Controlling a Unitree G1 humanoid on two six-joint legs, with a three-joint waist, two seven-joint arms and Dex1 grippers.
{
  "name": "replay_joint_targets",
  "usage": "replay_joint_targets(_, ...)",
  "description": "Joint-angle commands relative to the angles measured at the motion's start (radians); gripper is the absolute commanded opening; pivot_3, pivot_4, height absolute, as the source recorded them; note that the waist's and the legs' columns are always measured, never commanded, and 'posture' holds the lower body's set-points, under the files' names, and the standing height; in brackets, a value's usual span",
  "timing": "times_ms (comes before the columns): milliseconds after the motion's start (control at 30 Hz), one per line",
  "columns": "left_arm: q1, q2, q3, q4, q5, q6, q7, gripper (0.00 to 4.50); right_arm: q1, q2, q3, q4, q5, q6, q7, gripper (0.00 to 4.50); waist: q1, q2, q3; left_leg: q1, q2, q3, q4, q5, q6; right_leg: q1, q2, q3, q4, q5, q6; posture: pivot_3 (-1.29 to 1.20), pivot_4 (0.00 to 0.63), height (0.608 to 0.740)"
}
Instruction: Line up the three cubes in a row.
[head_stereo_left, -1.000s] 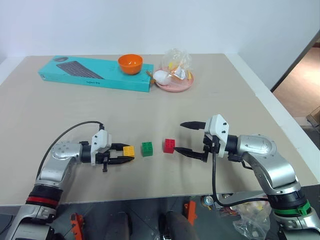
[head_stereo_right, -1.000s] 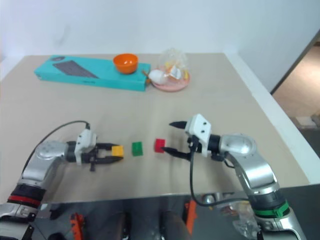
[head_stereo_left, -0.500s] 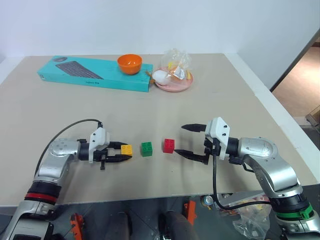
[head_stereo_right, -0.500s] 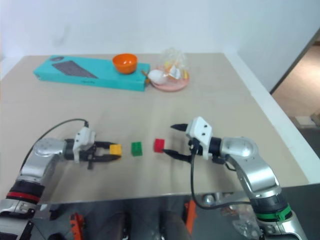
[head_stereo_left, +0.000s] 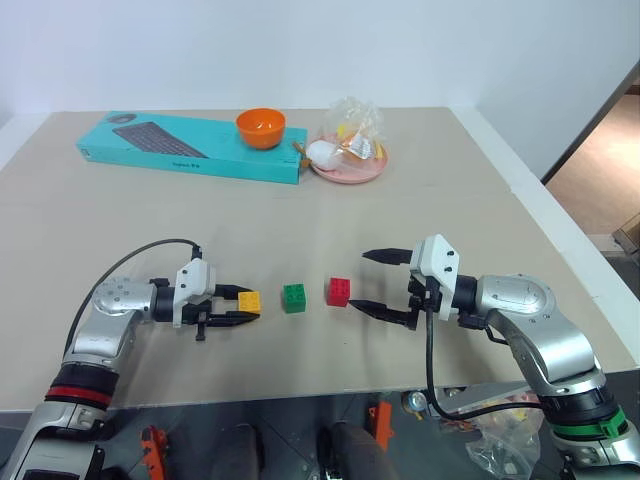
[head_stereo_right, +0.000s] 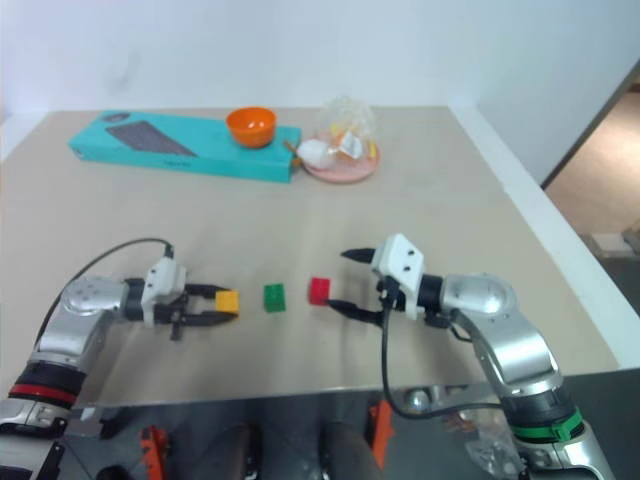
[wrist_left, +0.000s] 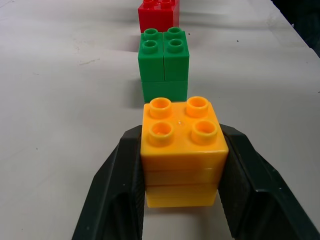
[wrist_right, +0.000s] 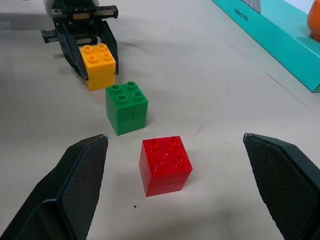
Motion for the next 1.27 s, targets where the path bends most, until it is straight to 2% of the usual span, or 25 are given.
replay_joint_targets(33,-0.003,0.005,-0.012,0.006,0.017,-0.01,-0.007,3.06,-0.01,-0.011,-0.02,-0.022,0.004,-0.01,0.006,4.5,0.0,0.0,0.0,0.0,0.0,0.0,0.0,0.0,0.0,0.0,0.0,0.0,0.0,0.0,0.0,0.0,0.15,0.74)
replay_joint_targets(167,-0.006,0.016,-0.012,0.005,0.026,-0.019,-0.012,4.4,-0.005,-0.011,-0.021,-0.025,0.004,-0.01,0.006,4.5,0.0,0.0,0.0,0.0,0.0,0.0,0.0,0.0,0.0,0.0,0.0,0.0,0.0,0.0,0.0,0.0,0.15,0.74)
replay_joint_targets(200,-0.006,0.019,-0.009,0.002,0.026,-0.017,-0.014,4.46,-0.004,-0.011,-0.02,-0.025,0.003,-0.01,0.006,4.5,0.0,0.0,0.0,0.0,0.0,0.0,0.0,0.0,0.0,0.0,0.001,0.0,0.0,0.0,0.0,0.0,0.15,0.74)
replay_joint_targets(400,0.0,0.057,0.029,-0.067,-0.014,0.043,-0.005,4.46,-0.004,-0.007,-0.02,-0.024,0.007,-0.013,0.007,4.5,0.0,0.0,0.0,0.0,0.001,0.0,0.0,0.0,0.0,0.0,0.0,-0.001,0.0,0.0,0.0,0.0,0.15,0.74)
replay_joint_targets(533,0.007,0.106,0.1,-0.188,-0.126,0.243,0.037,4.46,-0.013,-0.006,-0.039,-0.042,0.039,0.011,0.008,4.5,-0.001,0.0,0.0,0.0,0.003,0.0,0.0,0.0,0.0,0.0,0.0,0.0,0.0,0.0,0.0,0.0,0.15,0.74)
replay_joint_targets(633,-0.004,0.133,0.173,-0.291,-0.24,0.459,0.126,4.46,-0.03,-0.008,-0.074,-0.073,0.096,0.058,0.0,4.5,-0.001,0.0,0.0,0.0,0.004,-0.001,0.0,0.0,0.0,-0.001,0.0,-0.001,0.0,0.0,0.0,0.0,0.15,0.74)
replay_joint_targets(700,-0.022,0.127,0.209,-0.321,-0.279,0.539,0.197,4.46,-0.043,-0.01,-0.092,-0.08,0.119,0.077,-0.007,4.5,-0.001,0.0,0.0,0.0,0.004,-0.001,0.0,0.0,0.0,0.0,0.0,0.0,0.0,0.0,0.0,0.0,0.15,0.74)
replay_joint_targets(833,-0.059,0.061,0.216,-0.291,-0.207,0.498,0.353,4.46,-0.097,0.027,-0.12,-0.018,0.112,0.07,-0.068,4.5,0.0,0.0,0.0,0.001,0.003,-0.001,0.0,0.0,0.0,0.001,0.0,-0.001,0.0,0.0,0.0,0.0,0.15,0.74)
replay_joint_targets(1100,-0.09,-0.091,0.109,-0.263,-0.07,0.348,0.473,4.46,-0.265,0.19,-0.026,0.299,-0.012,-0.06,-0.114,4.5,0.0,0.0,0.0,0.0,-0.001,0.001,0.0,0.0,0.0,0.0,0.001,0.002,0.0,0.001,0.001,0.0,0.15,0.74)
replay_joint_targets(1267,-0.098,-0.124,0.087,-0.239,-0.021,0.303,0.503,4.46,-0.291,0.22,0.008,0.364,-0.05,-0.108,-0.084,4.5,0.0,0.0,0.0,-0.002,-0.001,0.0,0.0,0.0,0.0,-0.002,0.001,0.002,0.0,0.0,0.001,0.0,0.15,0.74)
